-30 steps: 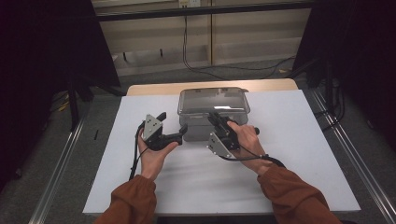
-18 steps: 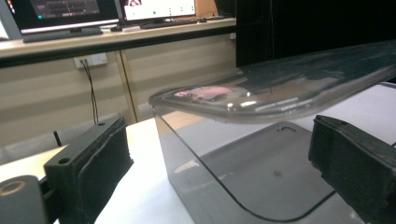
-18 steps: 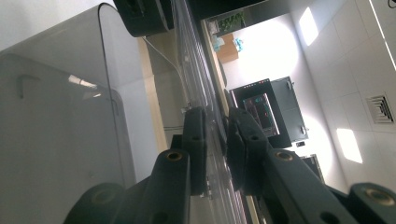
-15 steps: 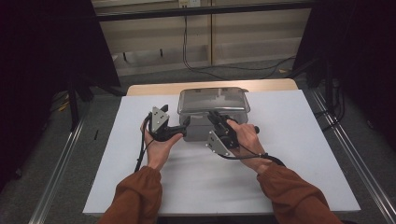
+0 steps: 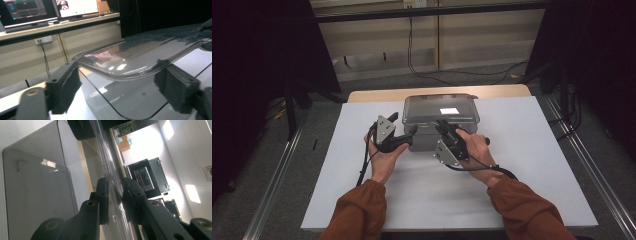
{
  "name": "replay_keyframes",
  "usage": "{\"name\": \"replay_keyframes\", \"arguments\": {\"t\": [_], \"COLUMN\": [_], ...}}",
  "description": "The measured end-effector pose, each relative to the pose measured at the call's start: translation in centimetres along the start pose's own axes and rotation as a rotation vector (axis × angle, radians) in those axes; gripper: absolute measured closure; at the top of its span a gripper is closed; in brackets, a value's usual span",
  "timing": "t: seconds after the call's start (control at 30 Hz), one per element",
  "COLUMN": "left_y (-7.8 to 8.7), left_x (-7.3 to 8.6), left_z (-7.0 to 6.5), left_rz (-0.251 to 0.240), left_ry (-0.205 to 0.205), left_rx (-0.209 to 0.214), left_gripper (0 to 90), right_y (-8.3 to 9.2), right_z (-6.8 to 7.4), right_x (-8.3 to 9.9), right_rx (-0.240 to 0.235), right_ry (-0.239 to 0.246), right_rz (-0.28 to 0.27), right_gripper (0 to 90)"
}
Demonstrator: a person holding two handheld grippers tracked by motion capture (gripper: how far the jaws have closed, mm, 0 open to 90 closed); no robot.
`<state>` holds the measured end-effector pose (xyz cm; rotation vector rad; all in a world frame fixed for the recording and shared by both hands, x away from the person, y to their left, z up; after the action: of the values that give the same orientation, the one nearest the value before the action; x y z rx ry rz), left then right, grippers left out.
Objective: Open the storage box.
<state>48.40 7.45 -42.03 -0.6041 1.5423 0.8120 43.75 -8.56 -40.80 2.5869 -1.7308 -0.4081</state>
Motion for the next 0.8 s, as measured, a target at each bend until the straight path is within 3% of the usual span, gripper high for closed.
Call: {"name": "replay_keyframes", "arguments": {"t": [0.03,0.1,0.23,0.37,0.4,0.43,0.5,0.53,0.6,0.73,0.8], "left_y": [0.0,0.0,-0.2,-0.2,-0.2,-0.1,-0.2,-0.2,-0.2,-0.3,-0.3], "left_x": [0.1,0.1,0.3,0.3,0.3,0.2,0.2,0.2,0.2,0.4,0.5], "left_z": [0.1,0.1,-0.3,-0.3,-0.3,-0.3,-0.3,-0.3,-0.3,-0.3,-0.3], "left_rz": [0.002,0.005,0.01,0.008,0.008,0.011,0.007,0.007,0.007,0.015,0.017], "left_ry": [0.016,0.013,0.013,0.019,0.019,0.019,0.023,0.023,0.023,0.03,0.026], "left_rx": [0.002,0.002,0.023,0.02,0.02,0.02,0.02,0.02,0.019,0.021,0.019], "left_gripper": [25.6,26.9,34.7,34.8,35.0,35.2,35.3,35.3,35.2,34.8,34.7], "right_y": [0.1,0.1,0.5,1.0,1.0,1.2,1.4,1.4,1.7,2.1,2.2], "right_z": [-0.1,-0.2,-0.4,-0.5,-0.5,-0.4,-0.4,-0.4,-0.5,-0.4,-0.4], "right_x": [0.1,0.2,0.9,1.6,1.6,2.1,2.6,2.6,3.3,4.1,4.5], "right_rx": [0.003,0.007,0.0,0.002,0.002,-0.007,-0.011,-0.011,-0.012,-0.02,-0.017], "right_ry": [-0.036,-0.05,-0.123,-0.206,-0.206,-0.249,-0.287,-0.287,-0.354,-0.435,-0.444], "right_rz": [-0.004,-0.003,0.006,0.009,0.009,0.012,0.018,0.018,0.011,0.018,0.031], "right_gripper": [70.6,68.8,58.1,45.6,45.6,41.5,37.2,37.2,28.9,24.0,22.4]}}
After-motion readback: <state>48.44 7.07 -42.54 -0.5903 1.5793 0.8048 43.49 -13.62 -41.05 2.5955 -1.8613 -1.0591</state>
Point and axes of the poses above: each handheld gripper's, and its own axes: y roughly backward along the jaws, x roughly out of its underside, z roughly to its left, the point moved 7 cm from there along -y, roughly forward along the jaws, and after that the axes turned 10 degrees about y, right-handed, at the moved point
